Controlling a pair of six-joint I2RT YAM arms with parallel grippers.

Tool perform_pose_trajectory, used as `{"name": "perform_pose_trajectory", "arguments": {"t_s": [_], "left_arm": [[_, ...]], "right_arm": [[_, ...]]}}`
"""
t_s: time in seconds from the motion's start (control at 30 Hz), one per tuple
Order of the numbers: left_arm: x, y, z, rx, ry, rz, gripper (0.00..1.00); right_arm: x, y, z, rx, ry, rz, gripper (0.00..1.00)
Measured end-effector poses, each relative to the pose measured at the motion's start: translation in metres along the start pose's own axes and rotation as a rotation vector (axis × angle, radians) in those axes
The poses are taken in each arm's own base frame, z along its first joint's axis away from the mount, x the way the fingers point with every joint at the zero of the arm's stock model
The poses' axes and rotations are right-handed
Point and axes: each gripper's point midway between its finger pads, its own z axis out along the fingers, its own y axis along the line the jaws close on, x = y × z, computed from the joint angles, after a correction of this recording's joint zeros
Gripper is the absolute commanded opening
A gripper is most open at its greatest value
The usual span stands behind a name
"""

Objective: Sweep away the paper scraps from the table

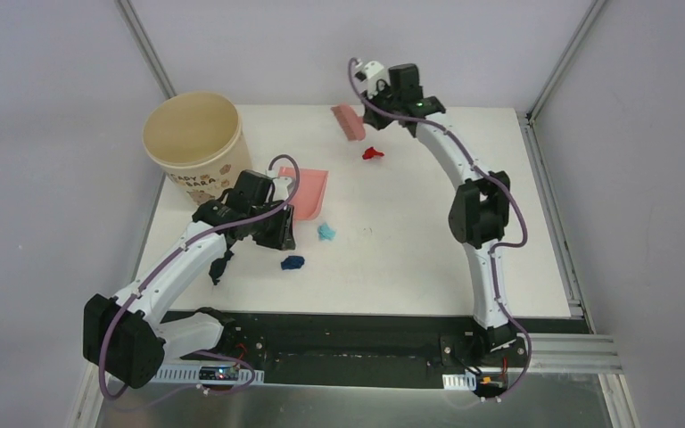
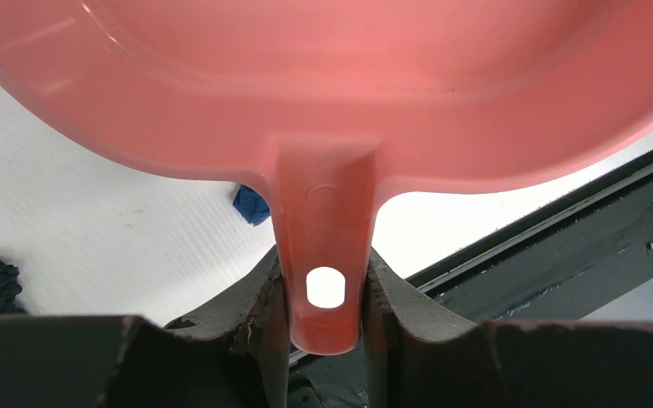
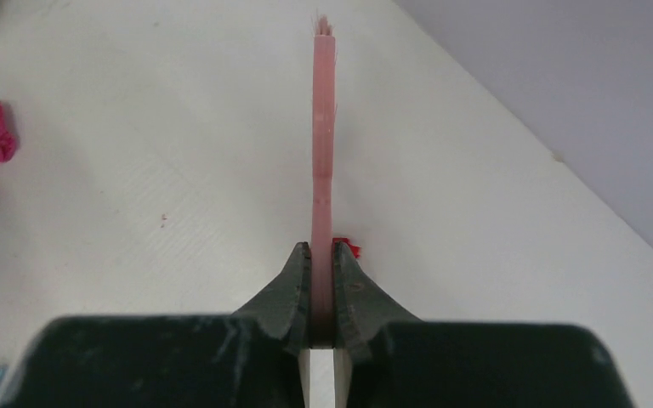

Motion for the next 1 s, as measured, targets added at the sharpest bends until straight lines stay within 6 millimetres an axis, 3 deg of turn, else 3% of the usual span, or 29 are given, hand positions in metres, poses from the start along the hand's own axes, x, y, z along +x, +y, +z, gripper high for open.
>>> {"name": "perform_pose_trajectory", "arguments": {"t_s": [0.13,0.2,0.23,0.37,0.4,0.5,0.57,0.63,0.77,0.9,1.0], "left_arm": [[-0.006,0.006,-0.006,-0.018,-0.037,-0.016,0.0],[-0.011,0.01,-0.012,-0.032,-0.07,-0.023,0.0],[-0.013,0.012,-0.015,-0.038,-0.088,-0.026,0.0],[-0.02,0.016,-0.025,-0.045,-0.137,-0.04,0.0],[-0.021,0.018,-0.026,-0.045,-0.144,-0.047,0.0],[-0.024,0.021,-0.028,-0.042,-0.157,-0.067,0.0],[-0.025,0.022,-0.029,-0.037,-0.163,-0.079,0.0],[-0.027,0.023,-0.032,-0.036,-0.176,-0.082,0.0],[-0.031,0.022,-0.04,-0.034,-0.216,-0.081,0.0],[-0.033,0.021,-0.048,-0.038,-0.262,-0.074,0.0],[-0.033,0.023,-0.049,-0.045,-0.269,-0.075,0.0]], "right_arm": [[0.035,0.057,0.035,-0.088,0.085,-0.073,0.0],[0.059,0.072,0.043,-0.114,0.136,-0.088,0.0],[0.059,0.074,0.044,-0.115,0.121,-0.1,0.0],[0.076,0.09,0.012,-0.119,0.149,-0.116,0.0],[0.08,0.085,0.003,-0.104,0.166,-0.232,0.0],[0.089,0.071,-0.038,-0.074,0.301,-0.79,0.0],[0.088,0.081,-0.061,-0.103,0.369,-0.995,0.0],[0.083,0.096,-0.077,-0.133,0.401,-1.086,0.0],[0.054,0.121,-0.101,-0.157,0.394,-1.095,0.0],[0.013,0.117,-0.12,-0.084,0.317,-1.032,0.0],[0.005,0.103,-0.124,-0.021,0.3,-1.04,0.0]]}}
